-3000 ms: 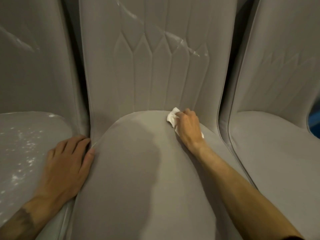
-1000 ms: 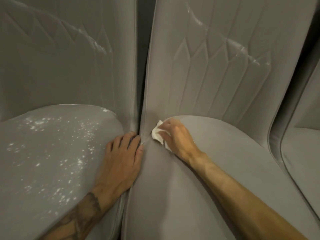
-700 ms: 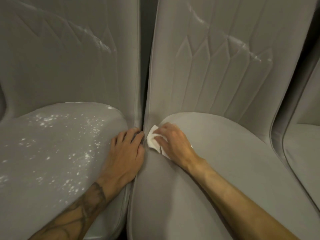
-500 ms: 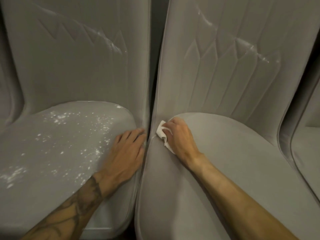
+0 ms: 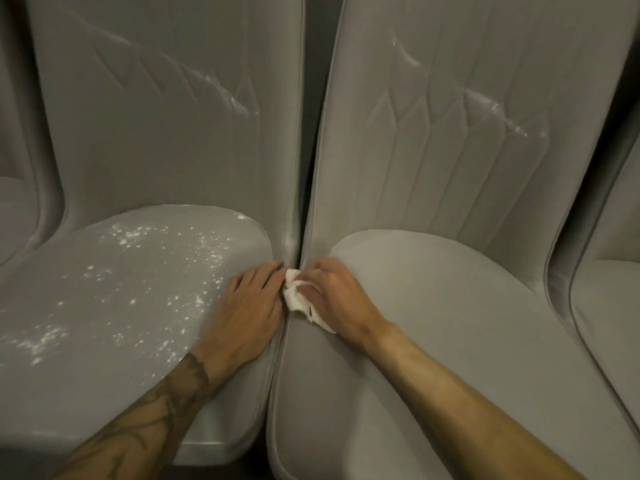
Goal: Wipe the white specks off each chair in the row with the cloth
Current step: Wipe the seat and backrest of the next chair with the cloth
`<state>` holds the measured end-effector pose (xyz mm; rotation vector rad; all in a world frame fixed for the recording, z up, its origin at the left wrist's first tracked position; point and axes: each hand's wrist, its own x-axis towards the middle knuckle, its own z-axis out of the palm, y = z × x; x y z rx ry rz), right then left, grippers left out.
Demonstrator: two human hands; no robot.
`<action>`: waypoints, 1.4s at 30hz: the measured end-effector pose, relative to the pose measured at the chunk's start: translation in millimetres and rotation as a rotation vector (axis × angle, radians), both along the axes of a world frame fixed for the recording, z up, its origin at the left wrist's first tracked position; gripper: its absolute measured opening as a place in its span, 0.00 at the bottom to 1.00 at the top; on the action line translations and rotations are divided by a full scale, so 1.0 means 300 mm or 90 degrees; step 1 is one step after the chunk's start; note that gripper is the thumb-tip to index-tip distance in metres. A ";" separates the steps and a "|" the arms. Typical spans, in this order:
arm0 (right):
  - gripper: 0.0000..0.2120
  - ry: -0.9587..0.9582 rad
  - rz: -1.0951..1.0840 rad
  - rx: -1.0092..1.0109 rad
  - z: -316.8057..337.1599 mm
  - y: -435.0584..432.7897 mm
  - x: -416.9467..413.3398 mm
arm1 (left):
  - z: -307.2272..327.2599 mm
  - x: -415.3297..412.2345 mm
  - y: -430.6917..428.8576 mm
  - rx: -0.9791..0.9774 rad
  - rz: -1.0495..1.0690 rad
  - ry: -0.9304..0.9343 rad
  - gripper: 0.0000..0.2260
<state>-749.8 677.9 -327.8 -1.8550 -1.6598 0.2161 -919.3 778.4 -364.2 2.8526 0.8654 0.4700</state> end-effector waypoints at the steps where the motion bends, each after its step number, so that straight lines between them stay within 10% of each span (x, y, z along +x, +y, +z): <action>1: 0.09 0.034 -0.038 0.020 0.015 0.015 0.029 | 0.002 0.000 -0.004 0.001 0.002 -0.003 0.23; 16: 0.07 -0.021 -0.166 0.204 0.090 0.057 0.277 | 0.172 0.304 0.065 0.110 -0.003 -0.249 0.24; 35: 0.14 -0.488 -0.419 0.430 0.916 -0.022 1.089 | 0.589 0.786 0.295 0.337 0.080 -0.425 0.25; 42: 0.12 -0.581 -0.399 0.381 0.710 -0.099 1.110 | 0.581 0.797 0.299 0.369 0.082 -0.437 0.26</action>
